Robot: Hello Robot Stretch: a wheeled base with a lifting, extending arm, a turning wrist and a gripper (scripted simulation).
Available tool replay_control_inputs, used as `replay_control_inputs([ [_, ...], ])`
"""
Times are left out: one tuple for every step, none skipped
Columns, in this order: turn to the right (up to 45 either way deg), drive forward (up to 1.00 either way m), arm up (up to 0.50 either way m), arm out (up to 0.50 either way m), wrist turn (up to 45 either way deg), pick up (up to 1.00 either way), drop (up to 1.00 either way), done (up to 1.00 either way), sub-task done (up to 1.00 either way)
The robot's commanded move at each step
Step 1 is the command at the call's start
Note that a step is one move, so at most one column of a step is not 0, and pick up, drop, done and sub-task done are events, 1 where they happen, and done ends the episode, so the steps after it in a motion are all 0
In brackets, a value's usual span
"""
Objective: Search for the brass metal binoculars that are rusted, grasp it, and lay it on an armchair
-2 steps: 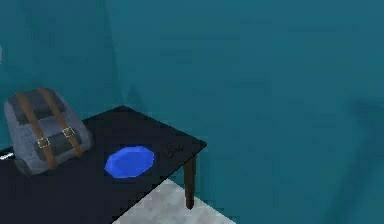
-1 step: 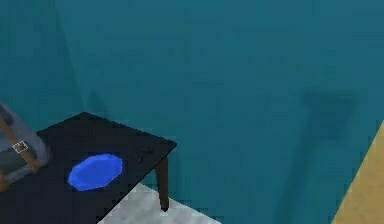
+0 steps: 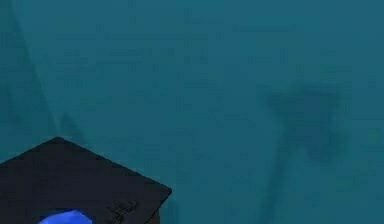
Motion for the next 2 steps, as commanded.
replay_control_inputs([
  [-45.0,0.0,0.0,0.0,0.0,0.0,0.0,0.0,0.0],
  [-45.0,0.0,0.0,0.0,0.0,0.0,0.0,0.0,0.0],
])
